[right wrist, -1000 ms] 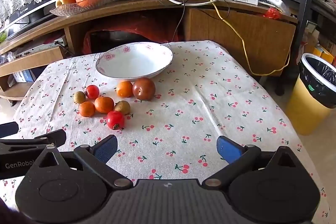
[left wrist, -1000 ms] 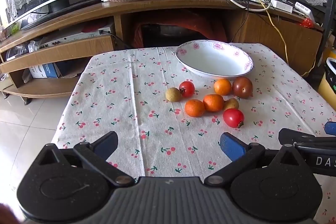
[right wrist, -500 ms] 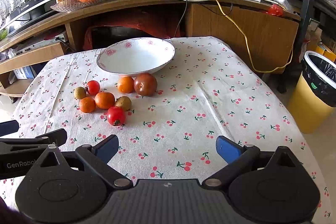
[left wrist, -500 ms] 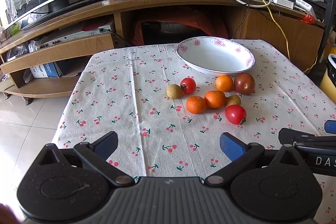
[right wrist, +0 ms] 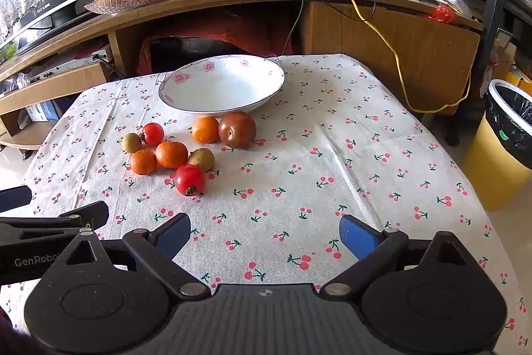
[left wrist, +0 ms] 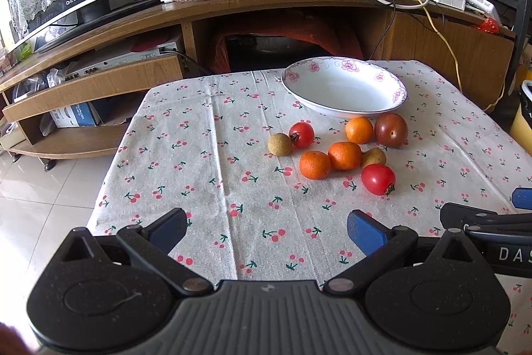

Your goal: Organize fruits

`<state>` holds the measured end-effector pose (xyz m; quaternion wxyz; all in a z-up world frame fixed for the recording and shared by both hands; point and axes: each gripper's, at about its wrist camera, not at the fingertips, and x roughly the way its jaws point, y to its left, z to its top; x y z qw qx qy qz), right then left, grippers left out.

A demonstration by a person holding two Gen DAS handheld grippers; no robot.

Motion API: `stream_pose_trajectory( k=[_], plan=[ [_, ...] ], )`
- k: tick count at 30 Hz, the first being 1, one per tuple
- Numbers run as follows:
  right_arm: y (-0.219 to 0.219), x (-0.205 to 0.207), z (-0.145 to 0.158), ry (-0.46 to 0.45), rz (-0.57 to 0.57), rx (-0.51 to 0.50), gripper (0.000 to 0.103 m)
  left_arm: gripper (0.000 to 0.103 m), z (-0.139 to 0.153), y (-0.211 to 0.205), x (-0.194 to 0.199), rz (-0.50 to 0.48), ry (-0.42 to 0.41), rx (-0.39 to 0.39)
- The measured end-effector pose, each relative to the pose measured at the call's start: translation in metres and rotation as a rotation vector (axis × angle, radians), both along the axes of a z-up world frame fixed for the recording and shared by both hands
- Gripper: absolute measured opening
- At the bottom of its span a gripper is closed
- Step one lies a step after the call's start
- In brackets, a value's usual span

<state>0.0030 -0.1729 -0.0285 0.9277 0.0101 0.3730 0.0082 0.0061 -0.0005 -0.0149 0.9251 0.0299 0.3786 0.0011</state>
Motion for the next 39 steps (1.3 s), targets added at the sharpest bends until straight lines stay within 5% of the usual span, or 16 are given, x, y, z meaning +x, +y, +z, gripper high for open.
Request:
stream_pose_trajectory(
  k=[20, 25, 31, 39],
  plan=[
    [0.011, 0.011, -0.006, 0.02, 0.084, -0.005, 0.079, 0.103, -0.005, 0.005, 0.005, -0.006, -0.013, 0.031],
    [0.01, 0.025, -0.002, 0.016, 0.141, 0.036, 0.063, 0.103, -0.003, 0.008, 0.011, -0.032, -0.038, 0.015],
    [0.015, 0.044, -0.003, 0.026, 0.226, 0.058, 0.052, 0.103, -0.01, 0.004, 0.012, -0.095, -0.057, 0.109],
    [0.031, 0.073, -0.023, 0.099, 0.286, 0.061, 0.033, 0.103, -0.017, 0.01, 0.016, -0.102, -0.036, 0.074]
  ],
)
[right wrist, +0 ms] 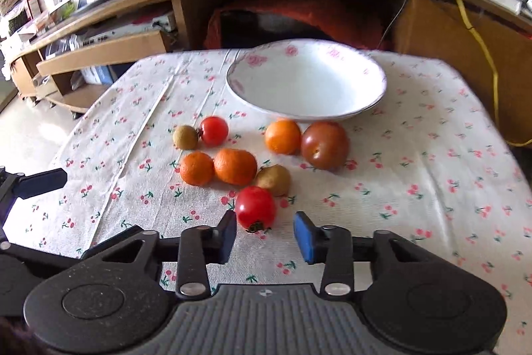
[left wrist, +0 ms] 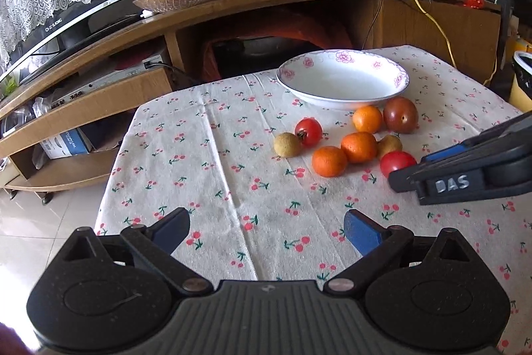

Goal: Organize fruits
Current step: 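Grasp the red tomato with the right tool while the left tool grasps an orange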

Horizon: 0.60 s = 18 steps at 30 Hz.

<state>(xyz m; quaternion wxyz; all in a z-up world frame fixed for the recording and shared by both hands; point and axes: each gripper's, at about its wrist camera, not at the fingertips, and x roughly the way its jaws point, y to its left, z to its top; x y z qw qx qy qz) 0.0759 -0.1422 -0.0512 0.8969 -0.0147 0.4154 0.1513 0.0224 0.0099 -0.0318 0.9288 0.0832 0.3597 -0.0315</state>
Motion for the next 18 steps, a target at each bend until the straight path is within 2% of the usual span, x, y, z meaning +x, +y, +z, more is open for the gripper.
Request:
stream_pose_trajectory(
  k=[4, 11, 14, 16, 18],
  plan=[
    [0.002, 0.005, -0.005, -0.001, 0.035, 0.013, 0.024, 0.103, 0.0, -0.004, 0.005, -0.052, -0.019, -0.006],
    [-0.014, 0.006, 0.001, 0.043, 0.005, 0.048, 0.022, 0.1, 0.004, -0.021, 0.023, -0.176, -0.041, 0.005],
    [-0.026, 0.006, 0.003, 0.051, -0.021, 0.056, 0.022, 0.09, -0.001, -0.027, 0.035, -0.221, -0.014, -0.01],
    [-0.032, 0.005, 0.004, 0.049, -0.035, 0.055, 0.022, 0.069, -0.006, -0.028, 0.045, -0.248, 0.018, -0.026],
    [-0.038, 0.004, 0.003, 0.057, -0.044, 0.067, 0.022, 0.064, -0.01, -0.028, 0.055, -0.261, 0.044, -0.042]
  ],
)
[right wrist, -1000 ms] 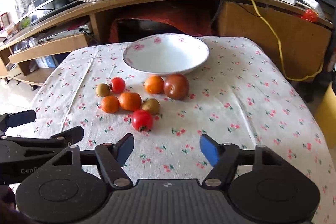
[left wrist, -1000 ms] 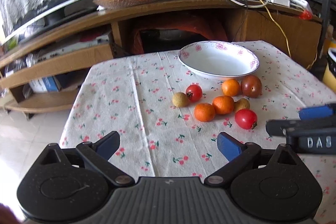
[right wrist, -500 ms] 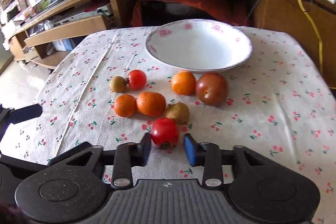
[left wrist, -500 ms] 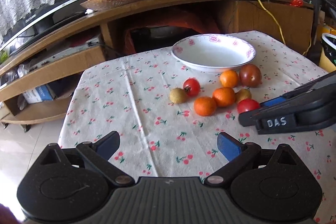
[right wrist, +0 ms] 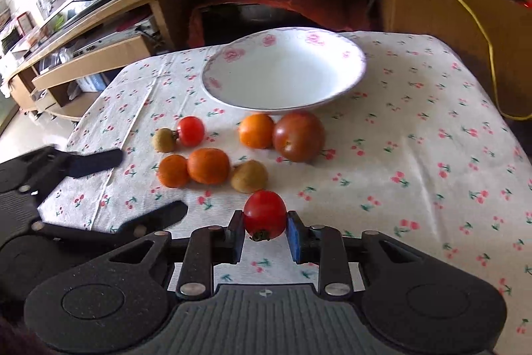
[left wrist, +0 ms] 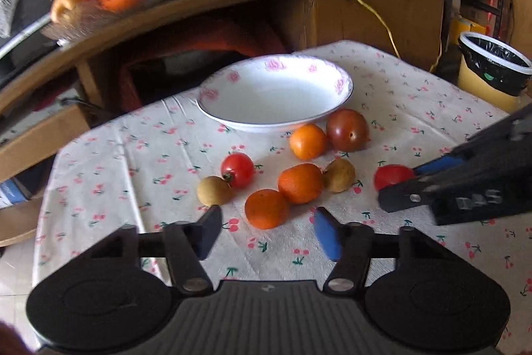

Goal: Organize fruits
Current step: 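Grasp the red tomato with the right tool while the left tool grasps an orange, then carry both fruits over the white bowl and open both tools to drop them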

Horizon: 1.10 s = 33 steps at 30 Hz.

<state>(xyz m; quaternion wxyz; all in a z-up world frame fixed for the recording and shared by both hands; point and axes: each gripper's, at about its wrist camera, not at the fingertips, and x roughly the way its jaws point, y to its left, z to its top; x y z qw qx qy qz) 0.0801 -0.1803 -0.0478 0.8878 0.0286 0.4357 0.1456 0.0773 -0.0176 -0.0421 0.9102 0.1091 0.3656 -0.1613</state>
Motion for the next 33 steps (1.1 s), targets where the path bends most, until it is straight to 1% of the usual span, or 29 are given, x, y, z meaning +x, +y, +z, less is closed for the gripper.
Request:
stream_pose_trajectory(
  k=[3, 5, 8, 9, 11, 12, 15, 17, 20, 22, 24, 26, 28, 30, 33],
  plan=[
    [-0.004, -0.001, -0.002, 0.013, -0.006, 0.008, 0.022, 0.062, -0.004, -0.001, 0.01, -0.005, 0.01, -0.011],
    [-0.006, 0.0, -0.004, 0.021, -0.007, 0.014, 0.022, 0.059, -0.005, 0.0, 0.014, -0.013, 0.02, -0.036],
    [-0.006, 0.001, -0.003, 0.022, -0.004, 0.016, 0.022, 0.051, -0.006, -0.002, 0.014, -0.017, 0.026, -0.033],
    [-0.005, 0.0, -0.003, 0.024, -0.004, 0.017, 0.022, 0.047, -0.006, -0.004, 0.014, -0.024, 0.033, -0.033],
    [-0.005, 0.001, -0.002, 0.027, -0.003, 0.018, 0.022, 0.042, -0.006, -0.004, 0.014, -0.017, 0.048, -0.024],
    [-0.005, 0.0, -0.002, 0.028, -0.004, 0.016, 0.022, 0.038, -0.006, -0.002, 0.014, -0.012, 0.059, -0.033],
    [-0.006, -0.001, 0.0, 0.025, -0.006, 0.009, 0.022, 0.037, -0.003, 0.004, 0.012, 0.006, 0.095, -0.056],
    [-0.009, -0.002, 0.003, 0.027, -0.012, 0.026, 0.022, 0.037, 0.001, 0.008, 0.009, 0.03, 0.115, -0.071],
    [-0.014, -0.004, 0.012, 0.019, -0.021, 0.051, 0.022, 0.037, 0.014, 0.01, 0.002, 0.046, 0.124, -0.09],
    [-0.017, -0.004, 0.02, 0.009, -0.024, 0.061, 0.022, 0.037, 0.025, 0.009, -0.002, 0.044, 0.114, -0.089],
    [-0.019, -0.003, 0.028, 0.004, -0.027, 0.076, 0.022, 0.037, 0.035, 0.008, -0.001, 0.047, 0.114, -0.107],
    [-0.021, 0.0, 0.036, -0.004, -0.035, 0.081, 0.022, 0.037, 0.045, 0.005, 0.007, 0.042, 0.108, -0.136],
    [-0.021, 0.006, 0.043, -0.018, -0.032, 0.084, 0.022, 0.037, 0.05, 0.003, 0.019, 0.029, 0.101, -0.148],
    [-0.016, 0.017, 0.045, -0.033, -0.021, 0.054, 0.022, 0.037, 0.051, 0.001, 0.033, 0.019, 0.095, -0.156],
    [-0.009, 0.037, 0.043, -0.035, -0.001, 0.022, 0.022, 0.037, 0.049, -0.002, 0.054, 0.03, 0.103, -0.186]
  ],
)
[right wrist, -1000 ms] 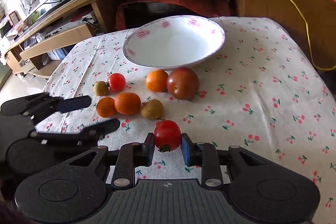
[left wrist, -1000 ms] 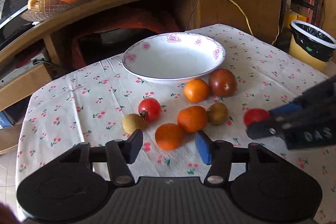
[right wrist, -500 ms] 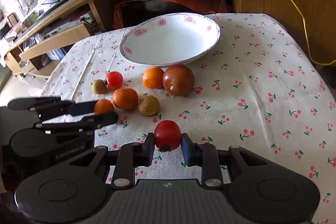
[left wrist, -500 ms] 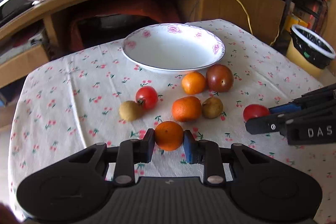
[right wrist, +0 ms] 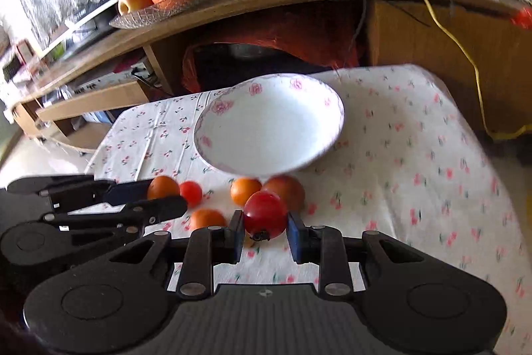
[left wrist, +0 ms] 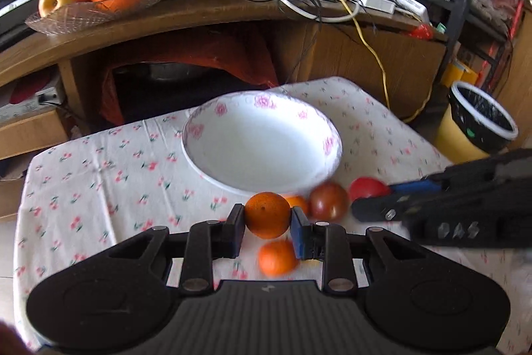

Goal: Organize fruits
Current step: 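Carry both fruits over the white bowl and open both tools to drop them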

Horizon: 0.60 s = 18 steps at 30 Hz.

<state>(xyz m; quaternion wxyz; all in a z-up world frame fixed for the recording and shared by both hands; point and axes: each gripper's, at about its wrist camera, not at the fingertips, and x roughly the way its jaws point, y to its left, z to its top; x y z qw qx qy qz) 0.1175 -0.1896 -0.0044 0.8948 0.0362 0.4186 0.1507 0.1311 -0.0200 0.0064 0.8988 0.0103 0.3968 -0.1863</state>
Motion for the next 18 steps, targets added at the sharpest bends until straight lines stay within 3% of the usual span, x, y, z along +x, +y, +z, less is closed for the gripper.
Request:
stream_pose_trajectory(
  k=[9, 18],
  plan=[
    [0.012, 0.052, -0.017, 0.004, 0.009, -0.002, 0.022, 0.037, -0.02, -0.003, 0.038, 0.002, 0.007, 0.025],
    [0.008, 0.062, -0.021, -0.021, 0.026, -0.003, 0.025, 0.037, -0.023, -0.009, 0.049, 0.015, -0.005, 0.051]
  ],
)
